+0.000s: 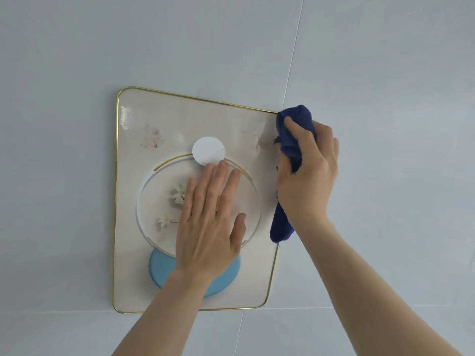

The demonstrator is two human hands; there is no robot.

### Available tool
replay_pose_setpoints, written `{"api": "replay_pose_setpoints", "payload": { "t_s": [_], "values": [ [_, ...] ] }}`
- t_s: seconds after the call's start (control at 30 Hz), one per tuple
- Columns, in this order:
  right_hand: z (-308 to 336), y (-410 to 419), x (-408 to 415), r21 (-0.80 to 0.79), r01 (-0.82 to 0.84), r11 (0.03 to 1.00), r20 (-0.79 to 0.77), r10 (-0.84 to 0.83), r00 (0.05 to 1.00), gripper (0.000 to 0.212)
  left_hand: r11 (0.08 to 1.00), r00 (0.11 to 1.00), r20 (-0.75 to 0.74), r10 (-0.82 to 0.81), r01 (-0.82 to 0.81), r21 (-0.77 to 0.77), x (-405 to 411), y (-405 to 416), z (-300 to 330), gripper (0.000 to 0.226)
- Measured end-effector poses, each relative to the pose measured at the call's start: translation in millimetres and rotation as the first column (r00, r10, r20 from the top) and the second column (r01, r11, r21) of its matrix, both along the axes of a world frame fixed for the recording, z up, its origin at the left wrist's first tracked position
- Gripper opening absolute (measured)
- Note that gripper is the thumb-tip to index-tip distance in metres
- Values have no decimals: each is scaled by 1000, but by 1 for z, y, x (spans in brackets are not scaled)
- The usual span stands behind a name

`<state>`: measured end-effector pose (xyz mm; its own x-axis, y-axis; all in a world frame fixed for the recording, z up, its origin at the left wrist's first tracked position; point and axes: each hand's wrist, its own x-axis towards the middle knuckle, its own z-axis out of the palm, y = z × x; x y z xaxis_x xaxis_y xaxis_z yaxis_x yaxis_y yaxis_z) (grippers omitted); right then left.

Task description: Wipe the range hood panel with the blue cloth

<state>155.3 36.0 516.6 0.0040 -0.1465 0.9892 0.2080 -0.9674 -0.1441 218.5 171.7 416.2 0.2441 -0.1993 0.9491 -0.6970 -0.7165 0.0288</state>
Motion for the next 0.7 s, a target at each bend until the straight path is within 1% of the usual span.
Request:
{"api": "replay_pose_setpoints", "payload": {
  "t_s": [0.03,0.1,0.17,0.27,0.3,0.4,0.5,0.53,0.63,0.7],
  "values": [
    [-2,1,6,-45,25,999,-31,-26,999,48,1000,1000,-12,11,-11,7,3,-1,4,74],
    [-12,3,12,-118,21,993,-87,-32,996,42,998,998,-32,50,-49,28,10,-3,5,78],
    [-21,0,15,-193,27,981,-86,-44,995,38,995,996,-29,85,-84,47,15,-5,1,78],
    [-26,-8,21,-324,105,940,-50,-128,991,36,992,993,-7,116,-116,54,20,-9,-2,78],
    [-28,-10,24,-341,129,931,-34,-149,988,36,992,993,-4,121,-120,47,21,-10,-2,78],
    [-29,-12,36,-360,160,919,0,-171,985,44,991,992,3,127,-127,34,23,-12,-4,78],
    [-27,-6,40,-403,157,902,8,-168,986,44,992,992,18,126,-126,27,24,-14,-4,77],
    [-28,-4,38,-442,150,884,-1,-168,986,42,991,992,19,128,-129,27,25,-14,-5,77],
    [-36,-3,29,-593,136,794,-37,-195,980,35,990,990,18,137,-138,30,25,-15,-4,78],
    [-35,-7,27,-602,139,786,-44,-207,977,38,990,991,21,134,-135,28,25,-13,-5,79]
  ]
}}
